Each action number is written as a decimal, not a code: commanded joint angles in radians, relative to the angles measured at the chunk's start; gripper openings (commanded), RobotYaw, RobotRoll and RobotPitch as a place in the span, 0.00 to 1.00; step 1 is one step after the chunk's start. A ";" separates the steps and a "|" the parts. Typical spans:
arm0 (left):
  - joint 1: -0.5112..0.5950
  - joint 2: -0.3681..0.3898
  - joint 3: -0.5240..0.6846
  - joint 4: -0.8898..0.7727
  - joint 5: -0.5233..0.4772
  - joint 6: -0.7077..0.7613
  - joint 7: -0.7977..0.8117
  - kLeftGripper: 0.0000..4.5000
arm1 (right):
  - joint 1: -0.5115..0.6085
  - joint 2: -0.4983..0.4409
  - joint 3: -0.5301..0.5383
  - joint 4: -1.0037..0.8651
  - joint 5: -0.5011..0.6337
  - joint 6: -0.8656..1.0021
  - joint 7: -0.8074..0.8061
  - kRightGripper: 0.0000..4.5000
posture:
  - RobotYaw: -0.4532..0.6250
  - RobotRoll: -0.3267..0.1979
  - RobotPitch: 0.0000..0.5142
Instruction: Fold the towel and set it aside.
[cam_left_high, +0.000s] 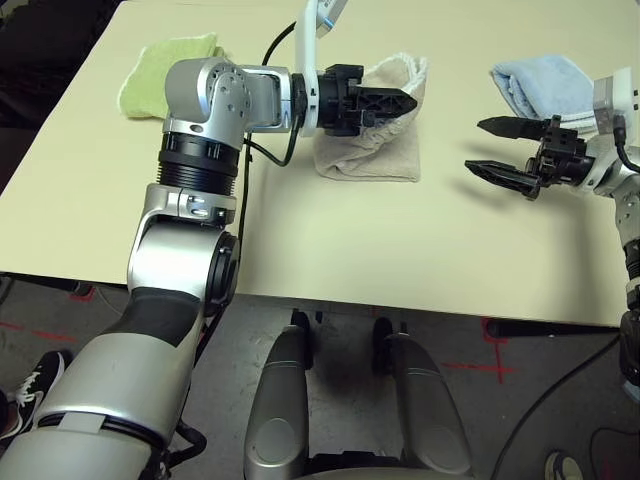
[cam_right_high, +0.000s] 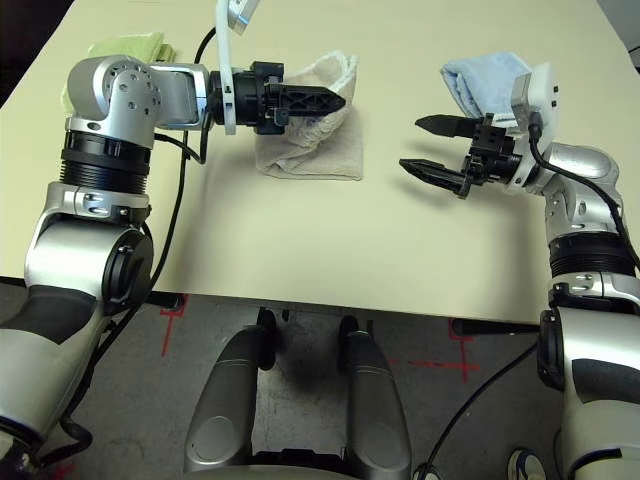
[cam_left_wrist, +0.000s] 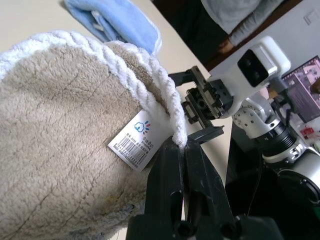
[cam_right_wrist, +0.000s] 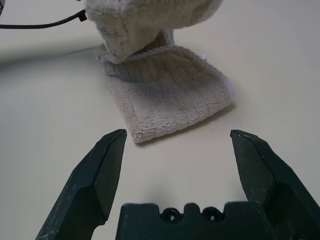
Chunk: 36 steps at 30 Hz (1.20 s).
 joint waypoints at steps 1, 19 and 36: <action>-0.007 -0.027 -0.034 0.023 0.023 -0.009 -0.016 0.01 | 0.002 -0.012 -0.014 0.012 -0.006 -0.016 0.004 1.00 | 0.48 0.62 0.57; 0.018 -0.125 -0.037 0.170 0.177 -0.223 0.084 1.00 | -0.005 -0.010 -0.007 0.002 -0.012 -0.018 -0.007 1.00 | 0.48 0.62 0.58; 0.148 0.243 -0.099 0.181 0.252 -0.887 -0.695 1.00 | -0.062 0.043 0.001 0.031 0.019 0.030 0.054 1.00 | 0.49 0.62 0.57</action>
